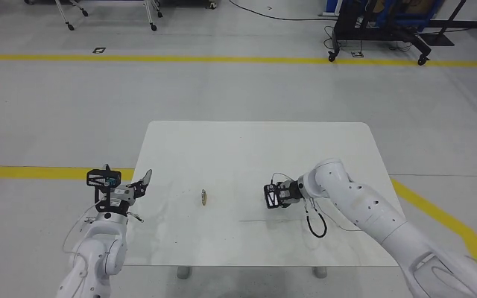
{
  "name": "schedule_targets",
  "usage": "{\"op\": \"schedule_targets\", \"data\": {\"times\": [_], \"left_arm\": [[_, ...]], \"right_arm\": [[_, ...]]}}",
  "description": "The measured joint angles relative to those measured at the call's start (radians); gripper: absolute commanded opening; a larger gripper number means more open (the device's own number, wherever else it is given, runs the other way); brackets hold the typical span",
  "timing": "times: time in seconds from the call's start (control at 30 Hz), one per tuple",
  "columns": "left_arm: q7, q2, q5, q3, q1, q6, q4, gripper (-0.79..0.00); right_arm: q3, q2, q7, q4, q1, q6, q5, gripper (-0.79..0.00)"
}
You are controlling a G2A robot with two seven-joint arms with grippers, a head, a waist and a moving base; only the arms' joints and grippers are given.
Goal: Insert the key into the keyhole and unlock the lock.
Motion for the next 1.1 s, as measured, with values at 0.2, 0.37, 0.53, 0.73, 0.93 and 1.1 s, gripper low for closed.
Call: {"op": "schedule_targets", "data": {"times": [0.2,0.37,0.53,0.73,0.93,1.1], "left_arm": [[0.000,0.000,0.000,0.000,0.000,0.000,0.000,0.000],[0.000,0.000,0.000,0.000,0.000,0.000,0.000,0.000],[0.000,0.000,0.000,0.000,0.000,0.000,0.000,0.000],[0.000,0.000,0.000,0.000,0.000,0.000,0.000,0.000],[0.000,0.000,0.000,0.000,0.000,0.000,0.000,0.000],[-0.025,0.000,0.036,0.065,-0.014,-0.094,-0.071,0.000]], "right_arm": [[-0.020,0.026,-0.042,-0.007,0.015,0.000,0.020,-0.785],[-0.001,0.058,-0.113,-0.027,0.005,0.000,0.018,-0.785],[0.032,0.086,-0.150,-0.050,-0.020,0.000,0.009,-0.785],[0.033,0.087,-0.150,-0.052,-0.021,0.000,0.008,-0.785],[0.033,0.087,-0.150,-0.052,-0.021,0.000,0.008,-0.785],[0.033,0.087,-0.150,-0.052,-0.021,0.000,0.008,-0.785]]}}
